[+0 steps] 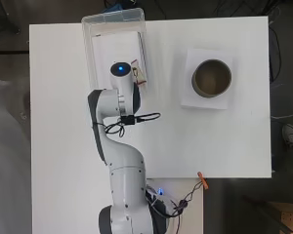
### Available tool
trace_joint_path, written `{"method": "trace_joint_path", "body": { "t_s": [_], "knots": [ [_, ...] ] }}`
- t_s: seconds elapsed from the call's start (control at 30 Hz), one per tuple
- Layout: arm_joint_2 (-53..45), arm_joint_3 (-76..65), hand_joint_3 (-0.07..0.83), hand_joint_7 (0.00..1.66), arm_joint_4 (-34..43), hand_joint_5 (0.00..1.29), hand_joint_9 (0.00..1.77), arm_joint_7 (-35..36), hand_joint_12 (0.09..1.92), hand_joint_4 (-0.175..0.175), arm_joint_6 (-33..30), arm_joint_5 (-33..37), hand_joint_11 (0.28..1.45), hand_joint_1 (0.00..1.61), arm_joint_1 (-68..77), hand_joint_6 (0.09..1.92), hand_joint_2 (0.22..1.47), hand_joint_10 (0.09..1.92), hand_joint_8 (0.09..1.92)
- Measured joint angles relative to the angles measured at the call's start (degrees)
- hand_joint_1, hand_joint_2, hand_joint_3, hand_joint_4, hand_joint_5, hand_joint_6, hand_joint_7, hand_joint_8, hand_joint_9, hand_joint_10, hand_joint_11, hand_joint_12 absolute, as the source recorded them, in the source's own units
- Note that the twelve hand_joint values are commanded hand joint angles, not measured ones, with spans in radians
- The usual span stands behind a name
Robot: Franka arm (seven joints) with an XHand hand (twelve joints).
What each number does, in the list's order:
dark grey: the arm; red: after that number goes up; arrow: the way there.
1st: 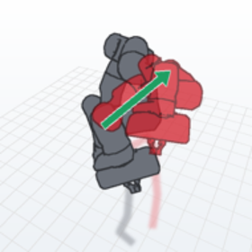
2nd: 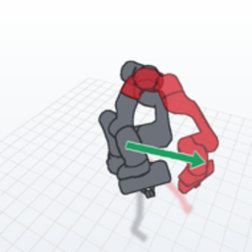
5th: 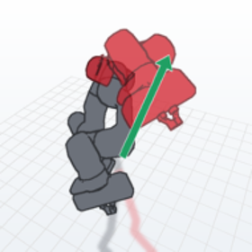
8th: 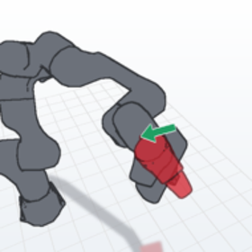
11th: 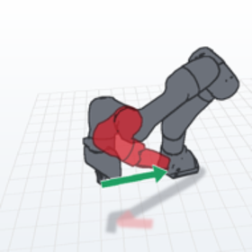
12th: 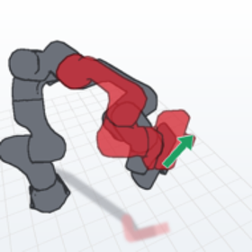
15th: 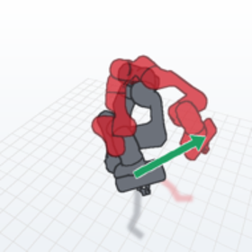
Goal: Teleoperate dual arm-hand system to remove items from a box
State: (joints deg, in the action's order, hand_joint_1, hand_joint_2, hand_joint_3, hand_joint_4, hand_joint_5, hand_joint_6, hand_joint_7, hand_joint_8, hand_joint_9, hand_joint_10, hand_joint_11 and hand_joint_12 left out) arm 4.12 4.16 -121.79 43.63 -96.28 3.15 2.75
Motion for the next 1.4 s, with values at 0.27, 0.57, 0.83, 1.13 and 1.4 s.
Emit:
{"method": "trace_joint_path", "body": {
  "t_s": [0.27, 0.57, 0.83, 1.13, 1.4],
  "knots": [
    [1.11, -2.99, 0.018, 0.56, -3.92, 0.47, 0.65, -3.04, 0.09, 0.038, -0.17, -1.02, 0.50, 0.00, -0.66, 0.09, 1.15, 0.09, 0.09],
    [-4.89, -5.77, 0.009, 0.47, -0.29, 0.38, 0.58, -4.71, 0.09, 0.017, -0.44, -1.66, 0.48, 0.00, 1.24, 0.09, 1.16, 0.09, 0.09],
    [-12.50, -4.08, -0.003, 0.29, 8.99, 0.24, 0.42, -8.23, 0.09, 0.019, 3.38, -1.42, 0.42, 0.00, 1.46, 0.09, 1.14, 0.09, 0.09],
    [-15.61, -3.20, 0.004, 0.35, 10.23, 0.31, 0.46, -6.94, 0.09, 0.010, 2.28, -0.99, 0.44, 0.00, 1.61, 0.09, 1.15, 0.09, 0.09],
    [-26.34, -0.68, -0.008, 0.32, 26.39, 0.23, 0.43, -9.58, 0.09, -0.023, 3.91, -9.39, 0.41, 0.00, 3.95, 0.09, 1.13, 0.09, 0.09]
  ]
}}
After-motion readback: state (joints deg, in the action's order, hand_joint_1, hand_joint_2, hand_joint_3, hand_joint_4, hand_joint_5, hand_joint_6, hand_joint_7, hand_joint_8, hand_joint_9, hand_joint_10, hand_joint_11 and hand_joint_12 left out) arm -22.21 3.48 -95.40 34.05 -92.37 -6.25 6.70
